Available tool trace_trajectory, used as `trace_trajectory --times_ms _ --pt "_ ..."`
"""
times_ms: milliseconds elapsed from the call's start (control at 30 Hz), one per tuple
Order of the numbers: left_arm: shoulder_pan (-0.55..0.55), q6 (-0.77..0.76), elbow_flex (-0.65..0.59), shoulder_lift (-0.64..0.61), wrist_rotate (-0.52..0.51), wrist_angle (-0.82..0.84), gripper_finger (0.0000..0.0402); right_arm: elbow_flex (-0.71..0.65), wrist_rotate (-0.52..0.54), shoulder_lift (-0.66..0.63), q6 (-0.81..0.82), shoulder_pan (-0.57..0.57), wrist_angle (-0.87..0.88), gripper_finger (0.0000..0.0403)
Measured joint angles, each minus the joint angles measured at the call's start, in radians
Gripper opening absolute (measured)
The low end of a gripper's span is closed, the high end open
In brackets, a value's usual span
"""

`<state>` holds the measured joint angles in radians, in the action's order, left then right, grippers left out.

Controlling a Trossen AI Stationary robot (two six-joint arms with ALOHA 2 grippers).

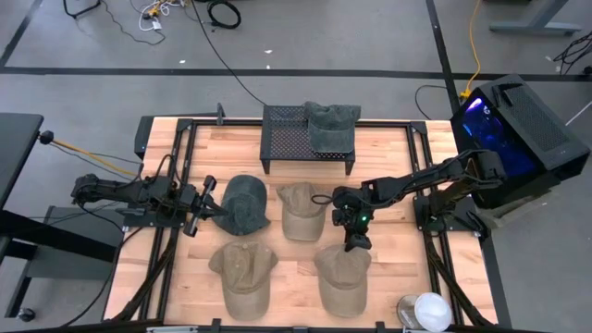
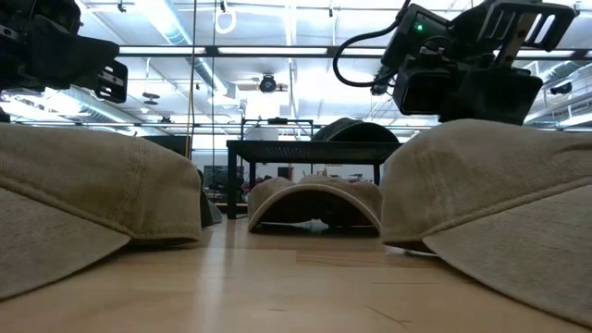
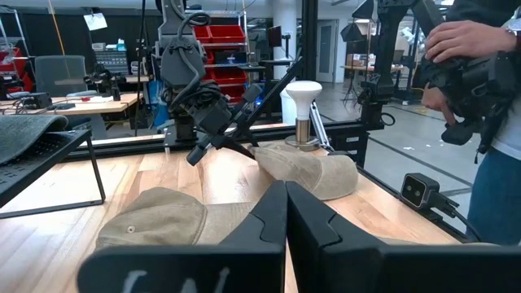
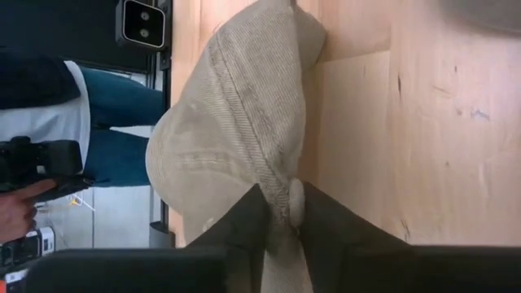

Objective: Pick & Place hat
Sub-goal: Put the bottom right brown cap on the shelf

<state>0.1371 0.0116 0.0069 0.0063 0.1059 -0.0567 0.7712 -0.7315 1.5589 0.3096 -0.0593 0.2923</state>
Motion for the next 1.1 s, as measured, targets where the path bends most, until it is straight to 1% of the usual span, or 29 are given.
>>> trace_trajectory --times_ms 133,233,700,867,1100 --pt "0.000 0.000 0.000 0.000 0.000 0.000 0.0003 0.000 0.001 0.000 0.000 0.000 -0.006 0.0047" --pt "0.000 0.000 0.000 0.000 0.000 0.000 0.0003 0.000 0.001 0.000 0.000 0.000 -0.006 0.0040" --pt "0.000 0.000 0.000 0.000 0.000 0.000 0.0003 0.000 -0.006 0.000 0.001 -0.001 -0.011 0.0038" --pt "0.000 0.000 0.000 0.000 0.000 0.000 0.0003 0.000 -0.016 -0.006 0.023 -0.002 -0.010 0.0037" --pt "0.000 0.000 0.000 0.000 0.000 0.000 0.0003 0.039 -0.021 -0.040 0.033 -0.012 0.005 0.0036"
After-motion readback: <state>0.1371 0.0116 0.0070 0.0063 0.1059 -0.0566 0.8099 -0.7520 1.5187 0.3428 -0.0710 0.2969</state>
